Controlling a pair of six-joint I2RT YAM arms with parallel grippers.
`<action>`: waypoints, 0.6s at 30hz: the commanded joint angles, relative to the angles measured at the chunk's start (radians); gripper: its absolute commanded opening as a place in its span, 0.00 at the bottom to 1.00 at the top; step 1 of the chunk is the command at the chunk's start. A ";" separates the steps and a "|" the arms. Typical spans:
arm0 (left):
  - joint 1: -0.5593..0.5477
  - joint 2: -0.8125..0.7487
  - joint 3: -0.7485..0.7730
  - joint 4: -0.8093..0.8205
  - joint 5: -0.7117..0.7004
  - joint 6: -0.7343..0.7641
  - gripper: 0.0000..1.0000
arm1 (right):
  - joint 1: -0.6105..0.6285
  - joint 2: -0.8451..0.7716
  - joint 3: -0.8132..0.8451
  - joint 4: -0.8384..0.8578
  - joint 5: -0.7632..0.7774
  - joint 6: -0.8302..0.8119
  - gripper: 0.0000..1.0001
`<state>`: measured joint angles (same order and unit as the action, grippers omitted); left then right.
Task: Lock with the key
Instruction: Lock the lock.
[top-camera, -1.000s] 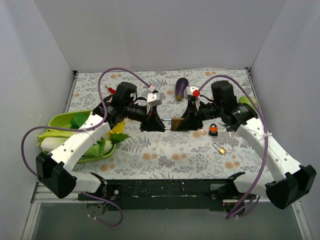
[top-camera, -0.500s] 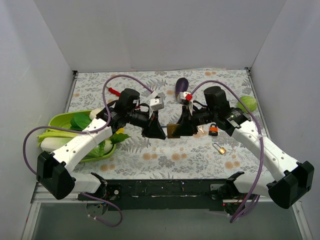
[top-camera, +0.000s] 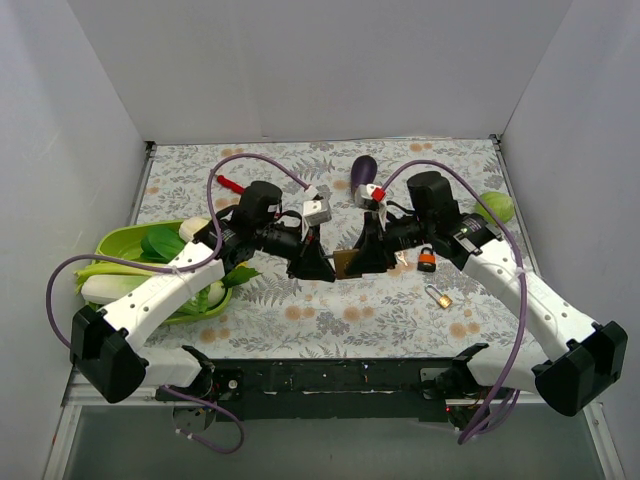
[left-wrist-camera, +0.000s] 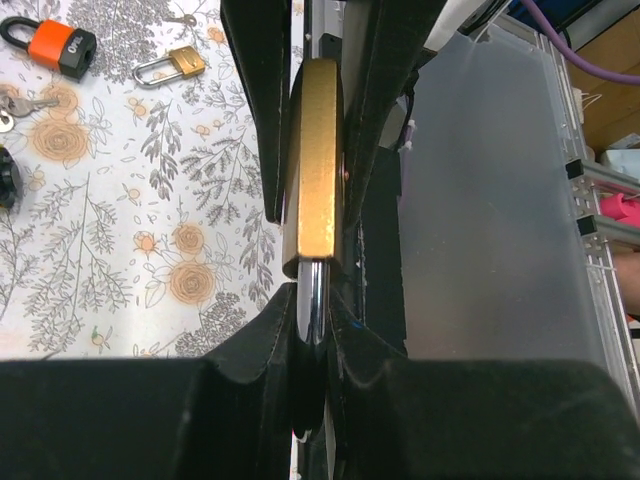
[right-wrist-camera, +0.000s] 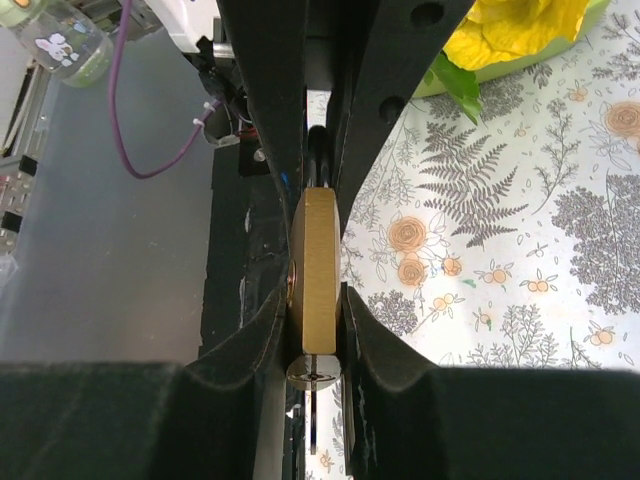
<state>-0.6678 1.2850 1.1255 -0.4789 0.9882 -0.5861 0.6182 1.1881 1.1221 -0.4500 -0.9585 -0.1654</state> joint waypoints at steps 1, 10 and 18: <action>-0.062 -0.047 0.028 0.344 -0.008 0.023 0.00 | 0.017 0.048 0.090 0.007 -0.147 -0.101 0.01; 0.020 -0.098 -0.013 0.143 0.030 0.221 0.00 | -0.115 0.044 0.231 -0.430 -0.109 -0.396 0.20; 0.065 -0.101 -0.018 0.074 0.015 0.285 0.00 | -0.173 0.041 0.300 -0.598 -0.048 -0.448 0.76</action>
<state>-0.6319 1.2327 1.0939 -0.3912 0.9730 -0.3710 0.4725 1.2495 1.3663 -0.9112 -1.0218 -0.5541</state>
